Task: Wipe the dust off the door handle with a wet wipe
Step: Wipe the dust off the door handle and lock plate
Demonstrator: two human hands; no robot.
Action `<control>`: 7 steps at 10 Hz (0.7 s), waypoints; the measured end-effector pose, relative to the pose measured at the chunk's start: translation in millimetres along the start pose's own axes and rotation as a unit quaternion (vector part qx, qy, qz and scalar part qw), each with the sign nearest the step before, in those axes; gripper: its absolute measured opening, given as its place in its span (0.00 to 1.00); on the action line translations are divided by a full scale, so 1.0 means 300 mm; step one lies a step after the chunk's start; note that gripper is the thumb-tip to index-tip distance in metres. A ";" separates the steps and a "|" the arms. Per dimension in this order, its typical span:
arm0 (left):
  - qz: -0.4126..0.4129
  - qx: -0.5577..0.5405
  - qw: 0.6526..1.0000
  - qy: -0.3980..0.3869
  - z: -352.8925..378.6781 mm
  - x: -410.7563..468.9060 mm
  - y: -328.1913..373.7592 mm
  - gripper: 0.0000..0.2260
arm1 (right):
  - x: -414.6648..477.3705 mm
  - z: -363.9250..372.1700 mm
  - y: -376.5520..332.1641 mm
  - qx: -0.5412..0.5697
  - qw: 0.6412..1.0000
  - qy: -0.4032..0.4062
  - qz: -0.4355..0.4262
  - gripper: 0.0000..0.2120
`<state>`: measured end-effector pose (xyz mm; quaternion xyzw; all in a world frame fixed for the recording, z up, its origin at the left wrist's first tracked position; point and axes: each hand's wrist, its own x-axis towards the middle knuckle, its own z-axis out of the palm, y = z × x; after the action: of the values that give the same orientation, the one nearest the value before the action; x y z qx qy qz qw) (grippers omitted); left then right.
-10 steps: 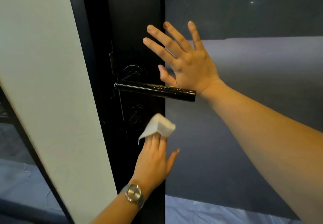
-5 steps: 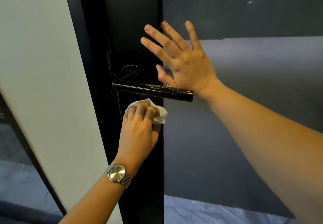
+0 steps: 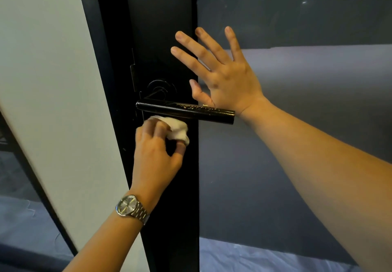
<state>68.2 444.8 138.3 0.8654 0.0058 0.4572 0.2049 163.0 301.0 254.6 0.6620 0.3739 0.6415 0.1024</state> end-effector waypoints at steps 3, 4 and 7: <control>0.036 -0.002 0.999 -0.010 -0.013 0.012 -0.028 0.17 | 0.002 0.002 0.001 -0.002 1.000 0.002 0.000 0.25; 0.001 -0.009 1.000 0.020 -0.005 0.009 -0.014 0.18 | 0.002 0.003 0.001 0.000 1.000 -0.005 0.000 0.25; -0.077 -0.132 0.988 0.034 -0.007 -0.006 -0.015 0.23 | 0.004 -0.002 0.001 -0.005 1.000 0.004 0.001 0.25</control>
<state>66.3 449.3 136.3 0.8115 0.0186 0.4661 0.3519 162.4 301.3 255.8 0.6592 0.3708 0.6458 0.1039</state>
